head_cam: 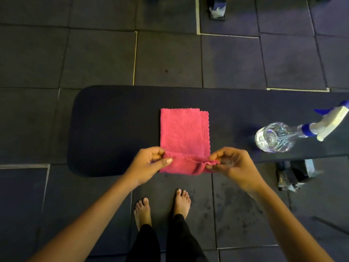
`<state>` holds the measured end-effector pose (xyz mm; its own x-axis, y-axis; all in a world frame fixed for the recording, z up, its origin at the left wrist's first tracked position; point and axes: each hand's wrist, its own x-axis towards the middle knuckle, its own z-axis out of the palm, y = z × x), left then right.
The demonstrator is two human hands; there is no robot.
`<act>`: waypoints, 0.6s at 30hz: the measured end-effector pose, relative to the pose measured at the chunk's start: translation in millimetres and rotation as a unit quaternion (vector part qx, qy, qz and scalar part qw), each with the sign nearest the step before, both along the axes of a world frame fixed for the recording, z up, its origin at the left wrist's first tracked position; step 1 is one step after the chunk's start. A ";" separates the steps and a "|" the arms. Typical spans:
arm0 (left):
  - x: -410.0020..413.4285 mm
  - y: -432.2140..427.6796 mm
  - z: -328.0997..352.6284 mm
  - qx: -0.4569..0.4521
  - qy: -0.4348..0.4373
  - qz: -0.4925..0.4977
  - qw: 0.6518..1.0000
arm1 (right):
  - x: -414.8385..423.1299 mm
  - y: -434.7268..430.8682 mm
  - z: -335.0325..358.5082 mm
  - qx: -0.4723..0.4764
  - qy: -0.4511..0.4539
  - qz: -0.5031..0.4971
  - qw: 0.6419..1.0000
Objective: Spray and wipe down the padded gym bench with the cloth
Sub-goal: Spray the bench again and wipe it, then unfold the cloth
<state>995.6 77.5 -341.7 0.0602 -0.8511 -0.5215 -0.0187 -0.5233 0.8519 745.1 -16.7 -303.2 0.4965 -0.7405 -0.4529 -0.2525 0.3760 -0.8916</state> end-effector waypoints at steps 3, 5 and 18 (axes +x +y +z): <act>2.9 -14.6 -9.0 -0.002 -0.055 0.047 0.997 | 9.6 -20.6 -8.1 -0.061 0.067 -0.006 0.996; 6.2 -42.2 -17.7 -0.003 -0.113 0.109 0.988 | 25.5 -43.3 -17.2 -0.103 0.109 -0.039 0.988; 23.6 -75.4 -38.8 -0.127 -0.436 0.072 0.888 | 90.6 -53.6 -72.6 -0.479 0.314 0.286 0.769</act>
